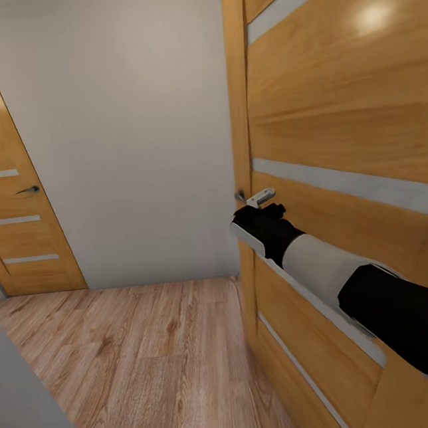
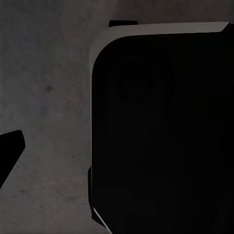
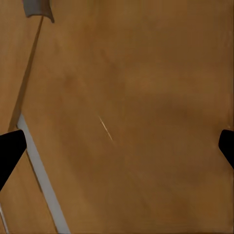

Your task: Move the two storage containers from the living room to the garage. In the garage, place one container on the floor and stack the other container on top of it (either order is fine).

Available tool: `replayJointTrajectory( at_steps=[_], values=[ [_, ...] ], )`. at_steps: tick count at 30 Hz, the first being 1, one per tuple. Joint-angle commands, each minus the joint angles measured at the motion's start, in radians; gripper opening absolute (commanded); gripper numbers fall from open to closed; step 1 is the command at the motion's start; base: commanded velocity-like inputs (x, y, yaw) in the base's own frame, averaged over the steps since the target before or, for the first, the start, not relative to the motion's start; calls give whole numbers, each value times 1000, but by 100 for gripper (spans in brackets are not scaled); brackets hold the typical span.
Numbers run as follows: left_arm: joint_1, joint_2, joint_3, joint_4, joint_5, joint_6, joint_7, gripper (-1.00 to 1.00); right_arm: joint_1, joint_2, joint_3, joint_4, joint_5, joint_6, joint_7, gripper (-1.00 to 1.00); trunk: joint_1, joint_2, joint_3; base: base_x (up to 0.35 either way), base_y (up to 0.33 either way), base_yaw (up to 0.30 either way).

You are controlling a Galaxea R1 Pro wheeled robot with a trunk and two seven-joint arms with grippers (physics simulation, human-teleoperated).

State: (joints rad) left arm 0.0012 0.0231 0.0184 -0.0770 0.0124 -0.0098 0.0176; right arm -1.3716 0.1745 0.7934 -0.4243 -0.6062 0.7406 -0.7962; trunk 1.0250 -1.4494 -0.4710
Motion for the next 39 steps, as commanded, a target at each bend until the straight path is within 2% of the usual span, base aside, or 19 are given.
replayJointTrajectory(
  at_steps=[1,15,18,26,39],
  values=[
    [0,0,2,-1,1,-1,2,100,-10,0,10,13,14,12,-8,100,0,-1,-1,0,0,0],
    [0,0,2,-1,1,-1,2,100,-30,0,7,38,14,-1,-2,100,0,-1,-1,0,0,0],
    [0,0,1,-1,1,-1,2,100,-30,0,6,15,11,0,-3,100,0,-1,-1,0,0,0],
    [0,0,2,-1,1,-1,2,100,-29,0,4,-133,-1,15,0,100,0,-1,-1,0,0,0],
    [0,0,1,-1,1,-1,2,100,-29,0,4,-144,-3,16,7,100,0,-1,-1,0,0,0]
  ],
)
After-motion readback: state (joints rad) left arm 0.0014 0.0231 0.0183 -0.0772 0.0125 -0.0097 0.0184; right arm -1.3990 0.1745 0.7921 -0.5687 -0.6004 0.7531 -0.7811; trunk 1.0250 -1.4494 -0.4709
